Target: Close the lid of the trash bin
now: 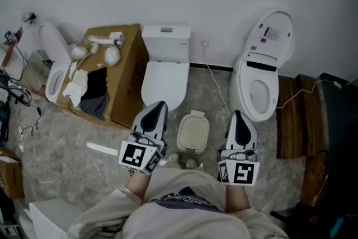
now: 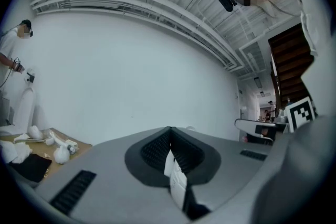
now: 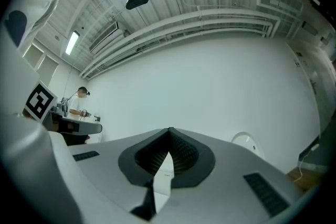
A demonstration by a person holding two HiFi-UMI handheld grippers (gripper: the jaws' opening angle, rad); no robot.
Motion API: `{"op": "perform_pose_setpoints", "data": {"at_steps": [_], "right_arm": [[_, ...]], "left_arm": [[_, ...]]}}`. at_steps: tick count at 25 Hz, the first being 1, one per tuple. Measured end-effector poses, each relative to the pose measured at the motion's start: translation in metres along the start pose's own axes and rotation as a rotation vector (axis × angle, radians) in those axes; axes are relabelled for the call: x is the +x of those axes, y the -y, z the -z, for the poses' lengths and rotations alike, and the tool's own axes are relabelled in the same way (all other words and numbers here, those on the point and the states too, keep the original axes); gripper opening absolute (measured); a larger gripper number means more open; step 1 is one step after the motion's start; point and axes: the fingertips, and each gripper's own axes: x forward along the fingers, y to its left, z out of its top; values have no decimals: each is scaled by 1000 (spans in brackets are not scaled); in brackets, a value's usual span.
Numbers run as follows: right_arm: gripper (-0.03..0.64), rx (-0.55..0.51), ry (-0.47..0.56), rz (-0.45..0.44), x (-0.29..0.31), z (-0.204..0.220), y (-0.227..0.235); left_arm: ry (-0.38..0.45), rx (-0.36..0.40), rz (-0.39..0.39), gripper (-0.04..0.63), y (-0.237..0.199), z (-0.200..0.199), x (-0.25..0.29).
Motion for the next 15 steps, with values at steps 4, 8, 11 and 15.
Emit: {"op": "perform_pose_setpoints", "data": {"at_steps": [4,8,11,15], "right_arm": [[5,1,13,-6,2,-5,-2],[5,-4,16,-9,1,-7,-6],[5,-5,18,-12,3,-8,-7],[5,-4,22,-14,4,-9,-7]], "left_arm": [[5,3,-3,-3,-1,-3,1],[10,1,-4,-3,-3,-4,0],[15,-12,-3,-3,-3,-5,1],[17,-14,1,-3,-4,-6,3]]}}
